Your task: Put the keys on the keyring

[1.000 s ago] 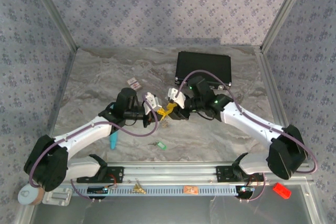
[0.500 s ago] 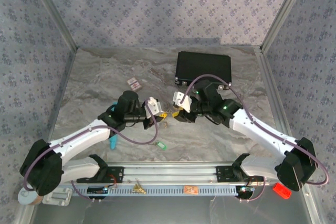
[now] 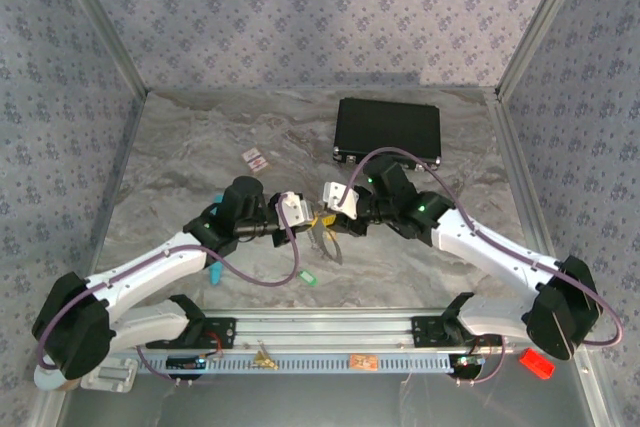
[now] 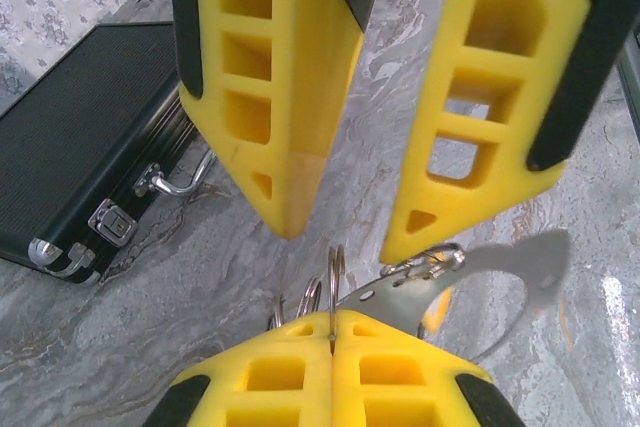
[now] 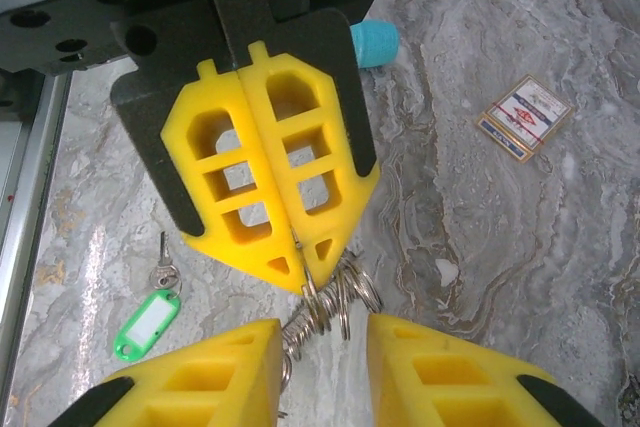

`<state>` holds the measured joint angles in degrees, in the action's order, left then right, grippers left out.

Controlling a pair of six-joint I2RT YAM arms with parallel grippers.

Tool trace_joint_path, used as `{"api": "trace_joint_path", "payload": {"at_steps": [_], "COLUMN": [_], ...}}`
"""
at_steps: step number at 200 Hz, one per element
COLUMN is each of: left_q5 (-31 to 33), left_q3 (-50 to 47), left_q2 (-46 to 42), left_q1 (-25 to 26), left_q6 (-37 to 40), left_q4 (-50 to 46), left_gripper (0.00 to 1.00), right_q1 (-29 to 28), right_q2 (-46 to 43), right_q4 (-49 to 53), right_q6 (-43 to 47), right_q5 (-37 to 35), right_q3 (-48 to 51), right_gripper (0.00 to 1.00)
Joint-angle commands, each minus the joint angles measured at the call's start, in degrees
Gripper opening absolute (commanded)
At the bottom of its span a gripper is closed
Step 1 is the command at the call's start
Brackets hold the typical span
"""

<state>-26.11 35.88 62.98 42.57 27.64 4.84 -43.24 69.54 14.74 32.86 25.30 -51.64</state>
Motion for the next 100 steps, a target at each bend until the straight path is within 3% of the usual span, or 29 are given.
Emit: {"api": "trace_joint_path", "payload": {"at_steps": [1,63,100], "left_q5": [-0.63,-1.28,-0.95], "left_q3": [-0.02,0.39,0.51], "left_q2": [-1.11,-0.95,-0.86], "left_q1": [0.47,0.67,0.67], "left_q6": [1.54,1.63,0.53], "left_q4": [1.55,0.72,0.8], "left_gripper": [0.0,0.0,0.0], "right_q1": [-0.44,-1.02,-1.13], "right_q2": [0.77,1.9,2.27], "right_q4": [-1.04,-1.27,-1.5], "right_q6": [2.05,3.53,3.92], "right_q5": [1.63,2.33,2.72], "right_q3": [0.26,0.05,-0.05], "right_gripper": [0.25,0.17,0.0]}}
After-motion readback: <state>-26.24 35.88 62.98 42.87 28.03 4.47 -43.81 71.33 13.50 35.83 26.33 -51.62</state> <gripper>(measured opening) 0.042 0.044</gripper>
